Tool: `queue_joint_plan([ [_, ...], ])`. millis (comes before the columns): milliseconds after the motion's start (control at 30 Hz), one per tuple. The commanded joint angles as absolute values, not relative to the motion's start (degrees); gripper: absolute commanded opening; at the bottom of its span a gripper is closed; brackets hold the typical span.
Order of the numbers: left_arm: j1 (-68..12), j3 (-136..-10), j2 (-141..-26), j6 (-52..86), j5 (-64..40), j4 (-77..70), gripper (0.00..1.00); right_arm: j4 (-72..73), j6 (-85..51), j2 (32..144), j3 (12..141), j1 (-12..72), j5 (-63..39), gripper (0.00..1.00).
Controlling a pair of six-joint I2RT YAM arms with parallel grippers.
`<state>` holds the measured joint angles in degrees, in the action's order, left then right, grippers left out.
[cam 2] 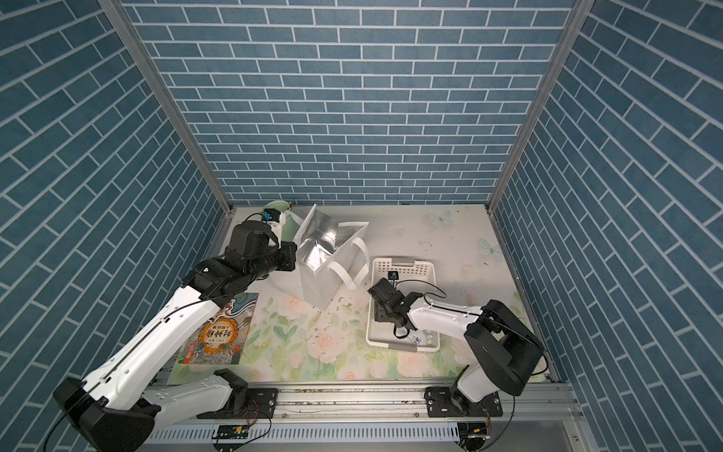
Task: Place the ice pack in the delivery bag
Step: Pick up the ice pack from the bin, then place the ice pack in the delivery bag.
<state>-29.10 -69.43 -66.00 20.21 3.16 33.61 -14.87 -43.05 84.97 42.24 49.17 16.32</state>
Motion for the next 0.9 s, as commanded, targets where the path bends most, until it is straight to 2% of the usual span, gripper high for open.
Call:
queue_joint_plan([
  [0, -28.9, -68.7, -65.6, 20.5, 3.2, 33.8, 0.0, -14.6, -41.5, 79.6, 41.7, 49.0, 19.4, 0.3],
  [133, -28.9, -68.6, -65.6, 20.5, 3.1, 33.8, 0.0, -15.9, -40.1, 72.7, 41.6, 48.9, 20.8, 0.23],
  [300, -28.9, -68.9, -65.6, 20.5, 3.2, 33.8, 0.0, -16.1, -35.0, 62.0, 43.4, 49.0, 17.9, 0.0],
  [467, -28.9, -69.4, -66.0, 20.4, 3.2, 33.7, 0.0, -15.0, -30.4, 55.6, 49.5, 49.2, 13.5, 0.0],
  [633, -28.9, -70.9, -66.9, 20.3, 3.2, 33.9, 0.0, -14.1, -25.3, 62.0, 60.8, 51.0, 9.7, 0.0],
  [867, -28.9, -75.4, -68.0, 19.9, 2.4, 34.8, 0.0, -15.6, -18.2, 78.6, 80.0, 53.1, 7.0, 0.0],
])
